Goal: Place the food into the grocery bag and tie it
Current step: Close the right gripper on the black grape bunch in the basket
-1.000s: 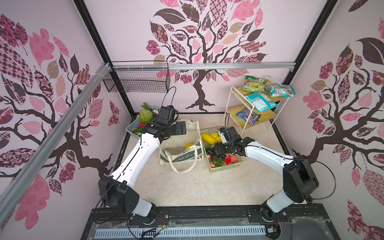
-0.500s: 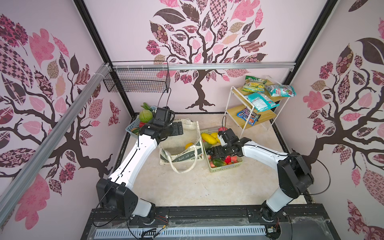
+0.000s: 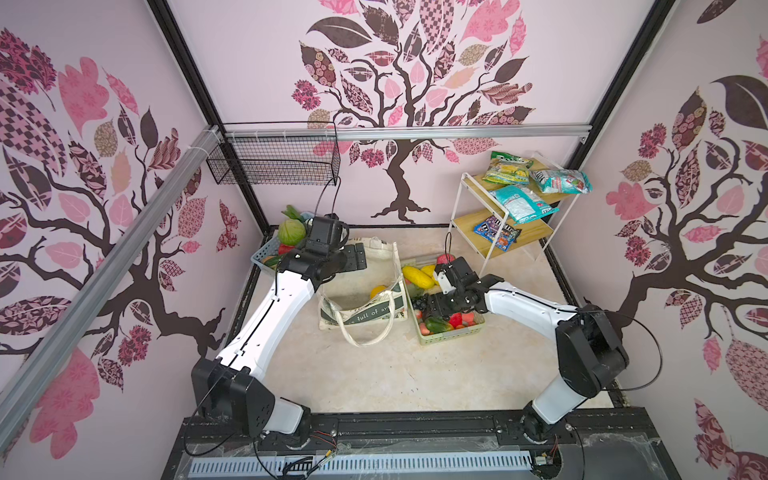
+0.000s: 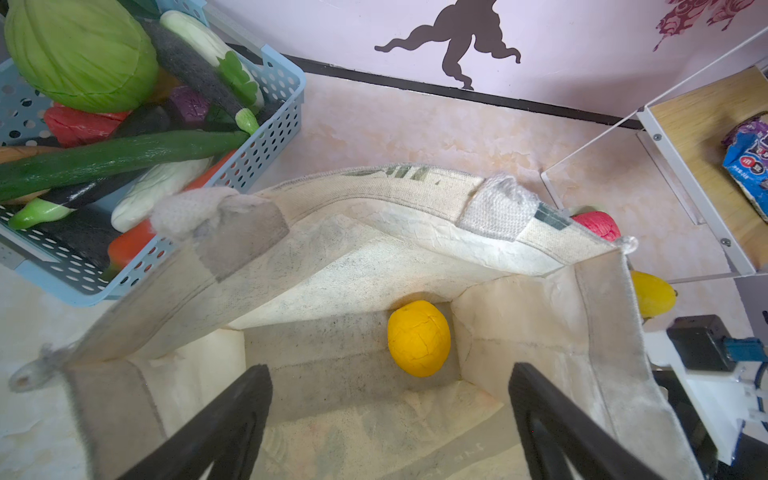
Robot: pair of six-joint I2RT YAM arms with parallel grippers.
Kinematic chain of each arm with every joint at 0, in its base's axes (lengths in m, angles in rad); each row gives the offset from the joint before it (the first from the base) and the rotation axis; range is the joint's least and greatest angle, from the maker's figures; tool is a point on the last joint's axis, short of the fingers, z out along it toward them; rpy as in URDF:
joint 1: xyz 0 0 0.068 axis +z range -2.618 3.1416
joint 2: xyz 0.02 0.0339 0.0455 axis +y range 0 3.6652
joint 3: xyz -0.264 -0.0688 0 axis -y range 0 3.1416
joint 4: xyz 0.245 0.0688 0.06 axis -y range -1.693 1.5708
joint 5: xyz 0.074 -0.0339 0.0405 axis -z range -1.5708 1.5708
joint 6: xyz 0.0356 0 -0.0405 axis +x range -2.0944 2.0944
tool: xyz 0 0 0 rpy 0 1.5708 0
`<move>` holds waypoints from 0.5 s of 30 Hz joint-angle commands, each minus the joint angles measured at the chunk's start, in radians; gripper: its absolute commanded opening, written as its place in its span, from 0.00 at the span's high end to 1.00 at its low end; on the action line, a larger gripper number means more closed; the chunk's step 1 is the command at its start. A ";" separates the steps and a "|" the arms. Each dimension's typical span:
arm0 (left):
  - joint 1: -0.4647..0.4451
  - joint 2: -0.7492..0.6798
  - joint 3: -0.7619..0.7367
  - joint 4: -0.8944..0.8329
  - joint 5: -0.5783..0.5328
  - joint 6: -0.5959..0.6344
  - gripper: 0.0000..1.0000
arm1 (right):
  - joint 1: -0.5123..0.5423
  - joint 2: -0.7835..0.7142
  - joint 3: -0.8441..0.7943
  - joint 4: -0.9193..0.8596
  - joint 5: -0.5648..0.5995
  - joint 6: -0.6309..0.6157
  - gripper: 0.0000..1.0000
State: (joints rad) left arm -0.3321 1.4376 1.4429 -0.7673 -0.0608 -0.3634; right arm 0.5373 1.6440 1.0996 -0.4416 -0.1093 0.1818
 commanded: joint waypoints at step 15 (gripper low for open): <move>0.003 -0.013 -0.032 0.034 0.023 -0.005 0.07 | 0.005 0.107 0.052 -0.042 0.082 -0.052 0.28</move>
State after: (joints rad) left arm -0.3321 1.4376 1.4384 -0.7486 -0.0452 -0.3676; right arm 0.5373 1.6974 1.1282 -0.4660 -0.0807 0.1410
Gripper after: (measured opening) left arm 0.934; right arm 0.736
